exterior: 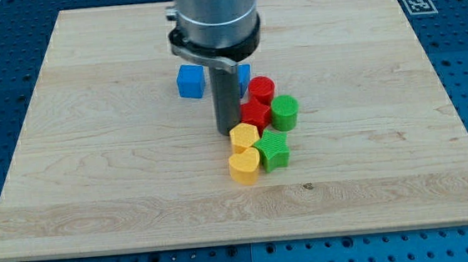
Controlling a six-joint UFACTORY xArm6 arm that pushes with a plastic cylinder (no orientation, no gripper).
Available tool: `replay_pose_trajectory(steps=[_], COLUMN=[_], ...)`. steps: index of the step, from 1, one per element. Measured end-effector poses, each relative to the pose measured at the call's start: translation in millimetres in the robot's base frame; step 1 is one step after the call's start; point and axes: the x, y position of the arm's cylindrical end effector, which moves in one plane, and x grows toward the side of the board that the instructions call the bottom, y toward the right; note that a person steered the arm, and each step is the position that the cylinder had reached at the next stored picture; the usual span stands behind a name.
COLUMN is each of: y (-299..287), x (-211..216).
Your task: Separate yellow hexagon and the red star
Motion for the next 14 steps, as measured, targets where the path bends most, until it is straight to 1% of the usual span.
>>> replay_pose_trajectory(steps=[1, 2, 4, 5, 6, 7, 8, 9, 10, 11, 12, 14], y=[13, -13, -139, -139, -120, -89, -53, -37, -34, -26, -21, -70], x=[1, 15, 20, 61, 102, 122, 124, 89, 27, -13, -1, 76])
